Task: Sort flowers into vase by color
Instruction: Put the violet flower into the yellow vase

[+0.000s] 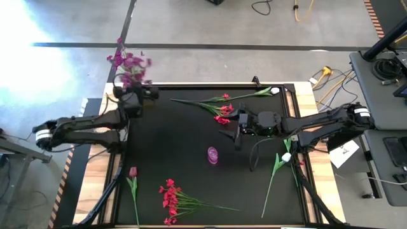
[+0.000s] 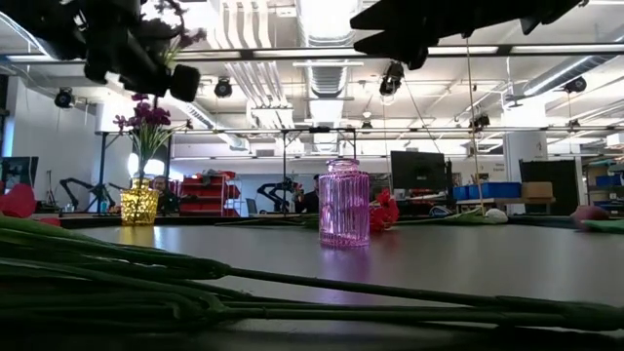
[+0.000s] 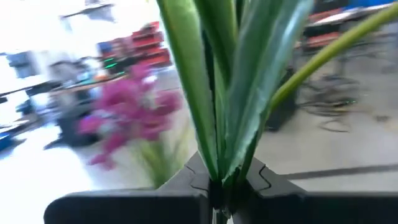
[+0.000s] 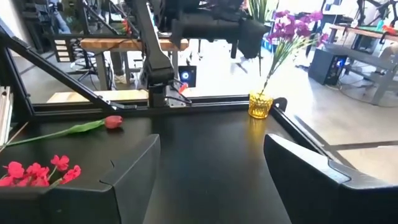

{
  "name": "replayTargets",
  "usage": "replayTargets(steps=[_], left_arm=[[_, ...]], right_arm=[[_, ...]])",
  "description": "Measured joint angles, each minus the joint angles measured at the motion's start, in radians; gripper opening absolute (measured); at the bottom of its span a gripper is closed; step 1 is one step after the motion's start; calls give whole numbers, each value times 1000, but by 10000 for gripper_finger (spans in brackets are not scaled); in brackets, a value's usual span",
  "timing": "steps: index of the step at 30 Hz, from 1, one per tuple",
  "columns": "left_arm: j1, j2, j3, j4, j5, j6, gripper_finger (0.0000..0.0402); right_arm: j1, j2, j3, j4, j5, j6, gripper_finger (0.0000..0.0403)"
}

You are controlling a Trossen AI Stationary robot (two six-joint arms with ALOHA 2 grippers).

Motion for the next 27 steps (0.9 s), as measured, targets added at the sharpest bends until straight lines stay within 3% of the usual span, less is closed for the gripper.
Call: replayTargets(steps=[6,13,20,24,27], left_arm=[[152,31,-1,8,20,-21,7],[271,144,-1,22,91,-160,8],[332,282,43,18,112,-186,19],[332,336,102,-95,113,-205,33],[332,353,174,-312,127,-301,54]], right_arm=[[6,23,0,3,-1,38,274],[25,23,0,23,-1,41,263],[27,23,0,17,-3,84,268],[27,23,0,11,-3,122,276],[27,23,0,-14,-3,144,285]])
